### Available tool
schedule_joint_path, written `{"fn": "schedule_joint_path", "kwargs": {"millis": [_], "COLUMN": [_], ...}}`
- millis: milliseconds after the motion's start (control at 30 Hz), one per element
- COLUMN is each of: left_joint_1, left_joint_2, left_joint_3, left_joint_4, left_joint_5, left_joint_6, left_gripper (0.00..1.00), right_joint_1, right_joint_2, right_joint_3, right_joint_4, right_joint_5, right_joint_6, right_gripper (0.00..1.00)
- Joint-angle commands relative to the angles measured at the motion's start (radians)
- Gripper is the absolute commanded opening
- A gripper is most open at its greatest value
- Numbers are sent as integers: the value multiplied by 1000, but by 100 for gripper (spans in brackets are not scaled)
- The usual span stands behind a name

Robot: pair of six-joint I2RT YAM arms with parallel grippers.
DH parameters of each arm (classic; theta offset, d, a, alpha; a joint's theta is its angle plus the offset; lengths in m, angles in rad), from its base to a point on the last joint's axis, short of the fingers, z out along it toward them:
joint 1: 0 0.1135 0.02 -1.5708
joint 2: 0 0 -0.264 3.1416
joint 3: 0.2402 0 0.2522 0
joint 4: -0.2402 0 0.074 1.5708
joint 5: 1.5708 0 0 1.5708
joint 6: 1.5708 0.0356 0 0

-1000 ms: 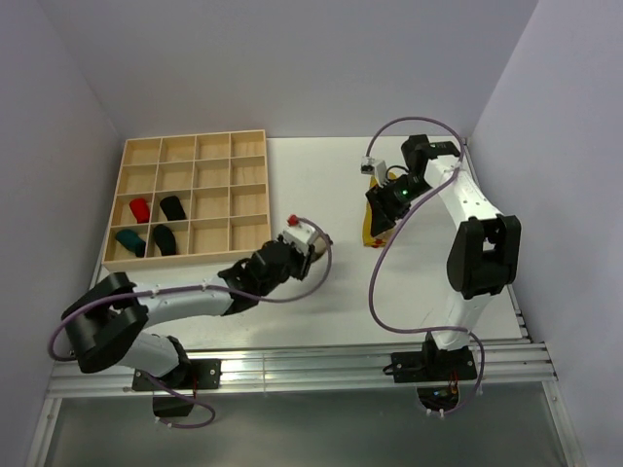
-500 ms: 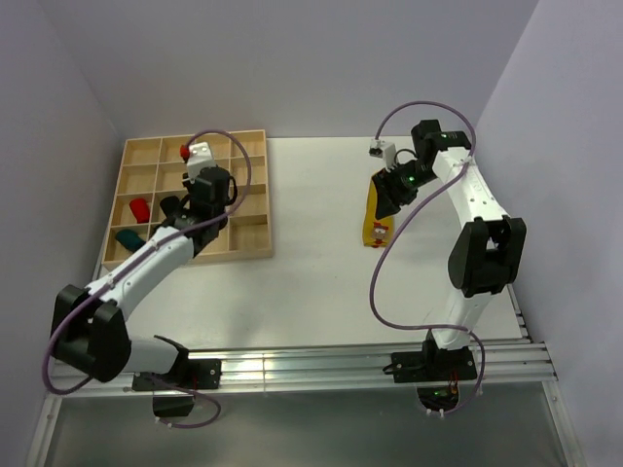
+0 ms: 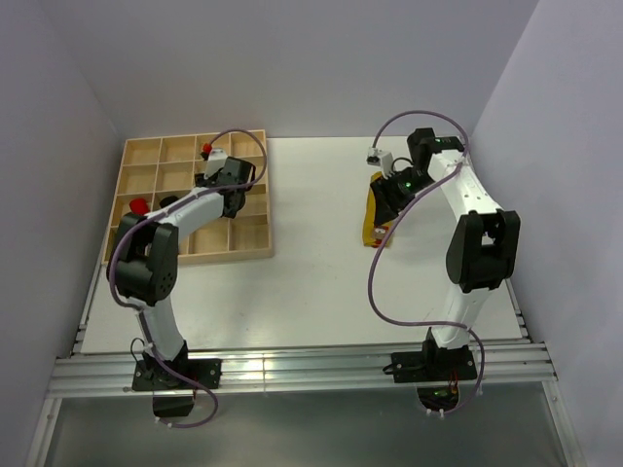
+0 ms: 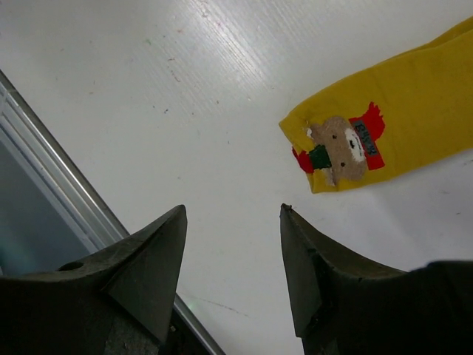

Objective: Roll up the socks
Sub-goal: Place the sock in the storage box.

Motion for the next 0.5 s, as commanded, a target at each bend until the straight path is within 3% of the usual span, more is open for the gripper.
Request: {"fn": "schedule_joint_path", "kwargs": {"millis": [0,467], "left_joint_1": [15,55], "left_joint_2": [39,148], "left_joint_3": [73,93], "left_joint_4": [-21,-38], "left_joint_5": [16,341], "left_joint_6": [11,-60], "left_gripper": [0,0], "right_joint_1": [-2,-3], "right_joint_2": [-38,-98], "right_joint_3": [-39,-154], "right_joint_4": [24,81], "right_joint_5": [-11,-11], "right_joint_6": [-5,-6], "right_gripper": [61,59]}}
